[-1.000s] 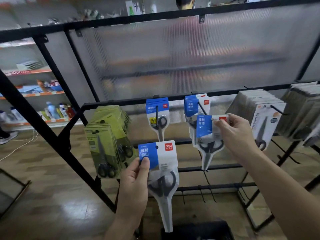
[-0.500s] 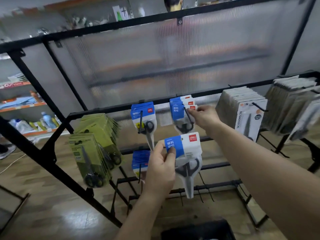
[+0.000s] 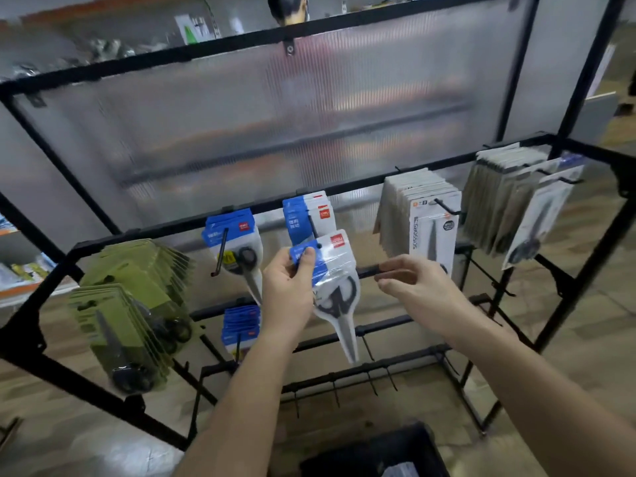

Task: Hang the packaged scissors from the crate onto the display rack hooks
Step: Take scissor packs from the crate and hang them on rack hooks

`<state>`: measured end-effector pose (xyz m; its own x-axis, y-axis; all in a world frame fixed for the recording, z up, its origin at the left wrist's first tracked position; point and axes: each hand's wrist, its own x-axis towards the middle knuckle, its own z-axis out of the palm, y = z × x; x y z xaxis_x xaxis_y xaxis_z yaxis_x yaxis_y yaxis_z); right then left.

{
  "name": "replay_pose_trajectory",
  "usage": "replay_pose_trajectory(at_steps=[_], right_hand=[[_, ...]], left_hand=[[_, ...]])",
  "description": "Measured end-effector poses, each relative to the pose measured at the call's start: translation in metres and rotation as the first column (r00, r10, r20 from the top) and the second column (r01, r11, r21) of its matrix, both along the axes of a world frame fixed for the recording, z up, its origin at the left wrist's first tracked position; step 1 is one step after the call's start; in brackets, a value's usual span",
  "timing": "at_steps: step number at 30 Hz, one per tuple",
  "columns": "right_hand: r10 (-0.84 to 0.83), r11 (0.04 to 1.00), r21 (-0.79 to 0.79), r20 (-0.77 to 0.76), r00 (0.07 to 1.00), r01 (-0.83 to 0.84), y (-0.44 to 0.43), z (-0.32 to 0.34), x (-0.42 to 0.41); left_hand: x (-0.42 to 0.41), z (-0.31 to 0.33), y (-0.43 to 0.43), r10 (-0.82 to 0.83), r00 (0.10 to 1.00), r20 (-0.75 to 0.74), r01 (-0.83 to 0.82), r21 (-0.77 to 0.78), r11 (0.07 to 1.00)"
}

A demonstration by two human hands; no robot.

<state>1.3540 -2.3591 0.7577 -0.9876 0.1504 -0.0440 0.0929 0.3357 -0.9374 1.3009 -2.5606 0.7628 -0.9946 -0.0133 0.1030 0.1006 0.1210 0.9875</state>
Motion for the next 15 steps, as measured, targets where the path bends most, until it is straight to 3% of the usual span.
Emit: replay_pose_trajectory(at_steps=[4, 7, 15], right_hand=[[-0.010, 1.000, 0.008, 0.013, 1.000, 0.010, 0.012, -0.011, 0.008], [0.026, 0.999, 0.027, 0.059, 0.998, -0.028, 0.016, -0.021, 0.011], [0.124, 0.986, 0.101, 0.087, 0.988, -0.132, 0.007, -0.019, 0.017]], left_hand=[[-0.014, -0.003, 0.005, 0.046, 0.999, -0.021, -0.047, -0.040, 0.998], [-0.035, -0.002, 0.002, 0.116, 0.988, -0.103, -0.135, -0.204, 0.970], [-0.076, 0.016, -0.009, 0.252, 0.967, -0.043, -0.226, -0.607, 0.762]])
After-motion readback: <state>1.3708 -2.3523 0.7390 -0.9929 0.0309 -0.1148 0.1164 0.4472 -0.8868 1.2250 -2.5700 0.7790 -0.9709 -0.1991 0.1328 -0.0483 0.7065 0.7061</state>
